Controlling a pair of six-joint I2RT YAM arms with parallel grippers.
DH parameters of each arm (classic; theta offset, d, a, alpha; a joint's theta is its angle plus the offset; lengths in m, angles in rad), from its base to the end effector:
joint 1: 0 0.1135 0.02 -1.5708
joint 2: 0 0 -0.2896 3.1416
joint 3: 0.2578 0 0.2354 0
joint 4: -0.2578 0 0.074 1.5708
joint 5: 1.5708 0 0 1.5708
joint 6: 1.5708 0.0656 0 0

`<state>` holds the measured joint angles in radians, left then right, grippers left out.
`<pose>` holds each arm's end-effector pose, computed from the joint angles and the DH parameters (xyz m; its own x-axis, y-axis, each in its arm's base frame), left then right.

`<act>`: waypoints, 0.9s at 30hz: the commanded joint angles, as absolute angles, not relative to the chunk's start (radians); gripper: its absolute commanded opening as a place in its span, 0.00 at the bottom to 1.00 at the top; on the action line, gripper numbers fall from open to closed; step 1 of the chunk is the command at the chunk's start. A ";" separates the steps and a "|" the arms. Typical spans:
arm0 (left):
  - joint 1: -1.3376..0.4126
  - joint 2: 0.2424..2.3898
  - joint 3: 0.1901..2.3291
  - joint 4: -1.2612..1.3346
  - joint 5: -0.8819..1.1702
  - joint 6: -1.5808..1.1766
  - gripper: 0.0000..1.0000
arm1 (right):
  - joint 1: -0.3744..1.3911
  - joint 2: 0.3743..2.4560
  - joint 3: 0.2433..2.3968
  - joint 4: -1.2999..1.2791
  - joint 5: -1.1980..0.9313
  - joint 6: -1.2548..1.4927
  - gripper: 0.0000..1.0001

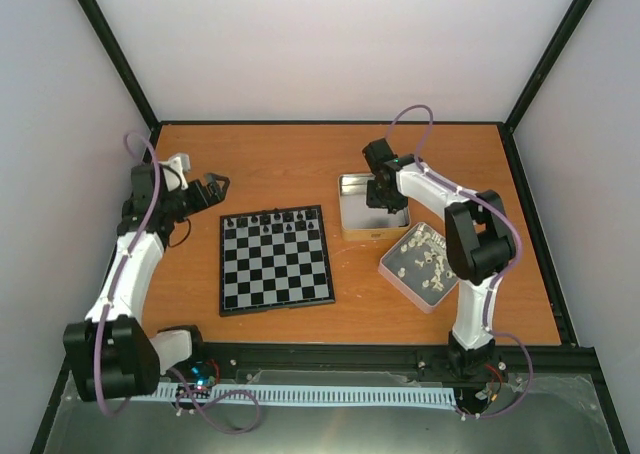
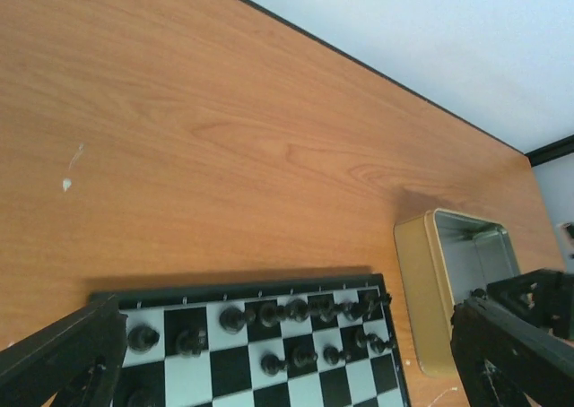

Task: Set up the chess pieces on the board
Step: Pick up the chess piece from the storage box.

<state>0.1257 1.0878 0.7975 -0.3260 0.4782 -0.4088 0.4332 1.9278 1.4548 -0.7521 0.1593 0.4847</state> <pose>0.2307 -0.0013 0.2859 -0.6301 -0.4353 -0.6431 0.0118 0.8226 -0.5684 0.3658 0.1577 0.2040 -0.9260 0.0786 -0.3694 0.0743 0.9969 0.0258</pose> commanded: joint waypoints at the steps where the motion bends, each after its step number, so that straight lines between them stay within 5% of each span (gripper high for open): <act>1: 0.121 1.204 0.953 -0.310 0.529 -0.422 1.00 | 0.434 2.020 1.516 -0.825 0.247 0.356 0.43; 20: 0.120 1.376 1.129 -0.253 0.529 -0.505 1.00 | 0.426 2.149 1.612 -0.856 0.395 0.201 0.40; 27: 0.118 1.448 1.169 -0.223 0.537 -0.510 1.00 | 0.400 2.177 1.622 -0.857 0.285 0.195 0.40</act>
